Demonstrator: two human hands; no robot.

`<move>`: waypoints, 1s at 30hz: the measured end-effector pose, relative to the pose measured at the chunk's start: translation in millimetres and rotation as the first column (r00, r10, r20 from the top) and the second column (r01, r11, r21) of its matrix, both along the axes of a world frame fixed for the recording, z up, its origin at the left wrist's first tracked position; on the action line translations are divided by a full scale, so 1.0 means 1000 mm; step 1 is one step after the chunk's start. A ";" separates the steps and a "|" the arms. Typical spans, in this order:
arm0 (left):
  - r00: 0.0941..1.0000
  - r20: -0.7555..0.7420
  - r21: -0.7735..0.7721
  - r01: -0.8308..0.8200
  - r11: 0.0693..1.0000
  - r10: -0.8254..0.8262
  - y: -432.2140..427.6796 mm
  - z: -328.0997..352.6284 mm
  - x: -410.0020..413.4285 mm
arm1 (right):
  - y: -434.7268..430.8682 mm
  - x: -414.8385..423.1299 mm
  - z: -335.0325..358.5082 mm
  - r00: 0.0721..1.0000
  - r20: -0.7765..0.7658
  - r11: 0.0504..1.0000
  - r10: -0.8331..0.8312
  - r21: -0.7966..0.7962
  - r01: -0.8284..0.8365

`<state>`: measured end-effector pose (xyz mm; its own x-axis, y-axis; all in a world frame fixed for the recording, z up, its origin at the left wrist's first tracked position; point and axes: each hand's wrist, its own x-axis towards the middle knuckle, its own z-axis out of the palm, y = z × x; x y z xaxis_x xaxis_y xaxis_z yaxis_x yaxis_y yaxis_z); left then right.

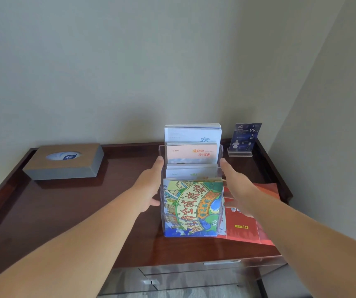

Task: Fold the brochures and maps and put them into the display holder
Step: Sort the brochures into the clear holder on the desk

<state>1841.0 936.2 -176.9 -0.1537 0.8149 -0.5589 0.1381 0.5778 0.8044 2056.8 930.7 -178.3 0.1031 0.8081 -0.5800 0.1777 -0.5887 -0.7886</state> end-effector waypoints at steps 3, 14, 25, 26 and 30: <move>0.998 0.065 0.009 -0.017 1.000 0.016 0.002 -0.003 0.005 | 0.000 -0.004 0.000 1.000 -0.017 1.000 0.008 0.025 -0.008; 0.985 0.009 0.045 -0.170 0.984 0.170 0.007 0.005 -0.059 | 0.017 -0.066 0.007 0.994 -0.005 0.993 0.110 0.053 -0.110; 0.991 -0.015 0.019 -0.132 0.991 0.132 0.013 -0.002 -0.109 | 0.030 -0.111 0.003 0.985 0.063 0.985 0.162 0.058 -0.165; 0.991 -0.075 0.046 -0.109 0.993 0.112 0.013 -0.001 -0.110 | 0.030 -0.109 0.003 0.983 0.085 0.983 0.163 0.068 -0.169; 0.834 -0.525 0.396 0.062 0.916 0.170 0.024 0.013 -0.111 | 0.025 -0.088 0.001 0.965 0.238 0.983 0.113 0.114 -0.144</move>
